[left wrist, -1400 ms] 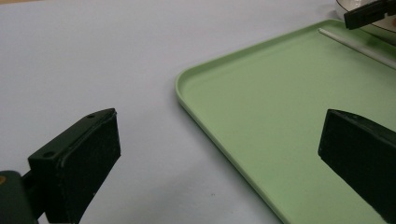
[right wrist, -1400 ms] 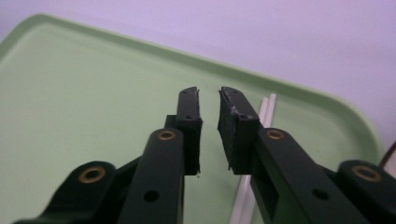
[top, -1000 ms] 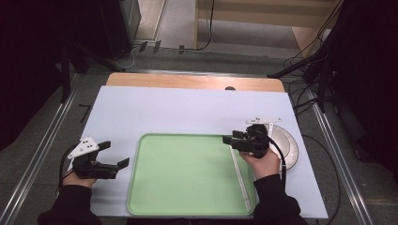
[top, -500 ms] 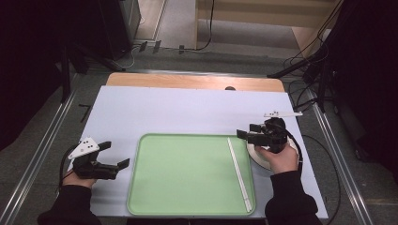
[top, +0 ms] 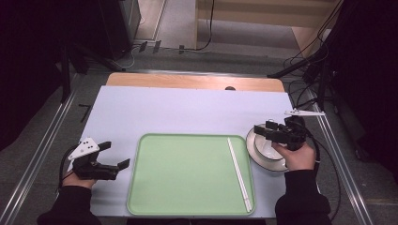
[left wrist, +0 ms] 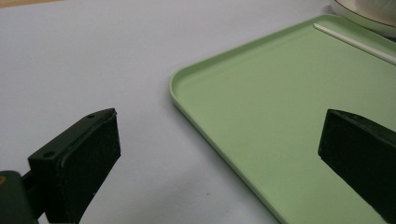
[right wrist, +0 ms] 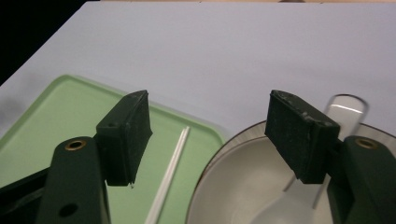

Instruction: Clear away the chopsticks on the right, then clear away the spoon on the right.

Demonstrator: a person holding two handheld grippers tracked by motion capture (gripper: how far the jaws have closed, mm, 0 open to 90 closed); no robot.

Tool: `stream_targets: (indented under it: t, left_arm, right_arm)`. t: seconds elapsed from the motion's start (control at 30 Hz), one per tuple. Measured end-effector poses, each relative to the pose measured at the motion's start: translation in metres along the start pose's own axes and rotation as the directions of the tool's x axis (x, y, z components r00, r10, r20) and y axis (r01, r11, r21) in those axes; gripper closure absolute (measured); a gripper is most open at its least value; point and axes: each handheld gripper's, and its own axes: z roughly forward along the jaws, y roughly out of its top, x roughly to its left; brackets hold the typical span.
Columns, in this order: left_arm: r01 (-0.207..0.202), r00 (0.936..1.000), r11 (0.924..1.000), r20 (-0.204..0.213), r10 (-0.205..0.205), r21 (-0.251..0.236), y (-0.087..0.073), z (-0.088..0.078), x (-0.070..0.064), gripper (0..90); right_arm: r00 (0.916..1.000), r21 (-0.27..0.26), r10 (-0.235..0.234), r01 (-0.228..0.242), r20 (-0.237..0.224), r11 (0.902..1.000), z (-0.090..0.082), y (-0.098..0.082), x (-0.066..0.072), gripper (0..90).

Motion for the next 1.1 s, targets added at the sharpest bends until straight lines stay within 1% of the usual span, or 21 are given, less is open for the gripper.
stream_targets:
  t: [0.17,0.43,0.53,0.6,0.63,0.7,0.73,0.8,0.93,1.1]
  left_arm:
    - [-0.002,1.0000,1.0000,0.002,0.002,0.000,0.000,0.001,0.000,0.0]
    - [0.001,1.0000,1.0000,-0.004,-0.001,0.000,0.000,0.000,0.000,0.0]
    - [-0.001,1.0000,1.0000,-0.005,0.001,0.001,0.000,0.001,0.000,0.0]
    - [0.001,1.0000,1.0000,-0.004,-0.001,0.002,0.000,0.001,0.001,0.0]
    - [0.000,1.0000,1.0000,-0.005,0.000,0.003,0.000,0.001,0.001,0.0]
    - [0.000,1.0000,1.0000,-0.003,0.000,0.003,0.000,0.001,0.000,0.0]
    - [-0.003,1.0000,1.0000,-0.002,0.003,0.006,0.000,0.001,0.000,0.0]
    - [-0.006,1.0000,1.0000,-0.001,0.006,0.006,0.000,0.001,0.000,0.0]
    - [-0.008,1.0000,1.0000,0.000,0.008,0.005,0.000,0.001,0.000,0.0]
    - [-0.008,1.0000,0.9999,0.003,0.008,0.007,0.000,0.002,0.000,0.0]
  right_arm:
    - [0.9995,-0.014,0.019,-0.018,0.026,0.9997,-0.008,0.001,-0.012,32.1]
    - [0.9971,-0.020,0.037,-0.036,0.066,0.9992,-0.008,0.006,-0.030,32.8]
    - [0.9953,-0.020,0.050,-0.048,0.083,0.9987,-0.004,0.009,-0.038,33.8]
    - [0.9944,-0.017,0.064,-0.063,0.085,0.9979,-0.001,0.010,-0.044,34.8]
    - [0.9935,-0.011,0.074,-0.073,0.086,0.9973,0.002,0.010,-0.047,35.9]
    - [0.9930,0.003,0.080,-0.080,0.088,0.9968,0.007,0.010,-0.051,38.9]
    - [0.9918,0.014,0.083,-0.085,0.097,0.9963,0.009,0.010,-0.053,39.6]
    - [0.9910,0.020,0.088,-0.090,0.101,0.9957,0.013,0.009,-0.055,41.9]
    - [0.9894,0.035,0.086,-0.091,0.117,0.9952,0.020,0.009,-0.058,45.3]
    - [0.9894,0.045,0.099,-0.104,0.106,0.9935,0.023,0.008,-0.061,52.7]
